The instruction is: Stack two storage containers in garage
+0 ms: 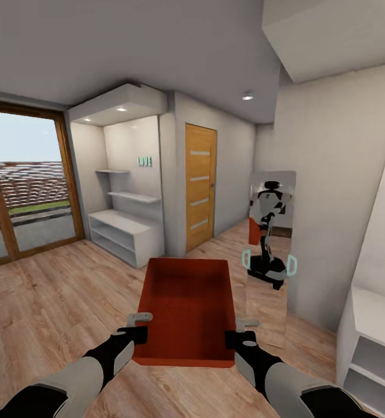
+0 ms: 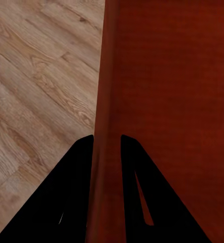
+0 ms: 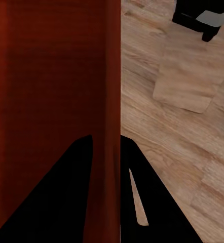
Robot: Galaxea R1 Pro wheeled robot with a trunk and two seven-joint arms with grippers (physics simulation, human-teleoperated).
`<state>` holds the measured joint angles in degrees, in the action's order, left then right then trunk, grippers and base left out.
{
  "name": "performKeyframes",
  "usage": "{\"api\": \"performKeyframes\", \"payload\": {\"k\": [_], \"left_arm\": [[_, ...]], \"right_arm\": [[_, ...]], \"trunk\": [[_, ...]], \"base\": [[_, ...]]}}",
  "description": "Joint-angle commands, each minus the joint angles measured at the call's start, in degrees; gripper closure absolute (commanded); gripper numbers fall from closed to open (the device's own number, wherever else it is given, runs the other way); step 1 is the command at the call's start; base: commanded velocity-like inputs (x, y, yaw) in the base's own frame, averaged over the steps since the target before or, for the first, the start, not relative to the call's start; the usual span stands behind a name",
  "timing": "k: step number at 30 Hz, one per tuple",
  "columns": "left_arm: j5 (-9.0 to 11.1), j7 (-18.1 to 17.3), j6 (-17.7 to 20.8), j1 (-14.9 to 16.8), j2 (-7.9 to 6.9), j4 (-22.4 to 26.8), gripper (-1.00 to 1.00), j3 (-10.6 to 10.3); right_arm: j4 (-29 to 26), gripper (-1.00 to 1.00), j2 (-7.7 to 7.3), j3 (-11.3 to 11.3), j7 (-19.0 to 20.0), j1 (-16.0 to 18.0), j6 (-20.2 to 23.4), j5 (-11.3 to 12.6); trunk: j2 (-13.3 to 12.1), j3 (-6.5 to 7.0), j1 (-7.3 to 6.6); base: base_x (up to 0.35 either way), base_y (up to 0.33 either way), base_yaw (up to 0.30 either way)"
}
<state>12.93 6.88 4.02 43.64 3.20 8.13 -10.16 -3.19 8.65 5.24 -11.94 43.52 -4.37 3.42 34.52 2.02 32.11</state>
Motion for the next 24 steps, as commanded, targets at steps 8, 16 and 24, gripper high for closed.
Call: {"api": "performKeyframes", "payload": {"k": [8,16,24], "left_arm": [[-0.8,0.94,-0.68,0.04,-0.04,0.3,1.0,1.9],[-0.8,0.94,-0.68,0.04,-0.04,0.31,1.0,1.9],[-0.8,0.94,-0.68,0.04,-0.04,0.31,1.0,1.9]], "right_arm": [[0.29,1.0,0.04,0.12,-0.87,-0.01,-0.37,1.14],[0.29,1.0,0.04,0.15,-0.89,-0.01,-0.31,1.15],[0.29,1.0,-0.03,0.13,-0.89,-0.01,-0.3,1.15]], "trunk": [[0.02,-0.01,0.05],[0.02,-0.01,0.05],[0.02,-0.01,0.05]], "base": [[0.323,0.0,0.001],[0.323,0.0,0.022],[0.323,0.008,0.236]]}}
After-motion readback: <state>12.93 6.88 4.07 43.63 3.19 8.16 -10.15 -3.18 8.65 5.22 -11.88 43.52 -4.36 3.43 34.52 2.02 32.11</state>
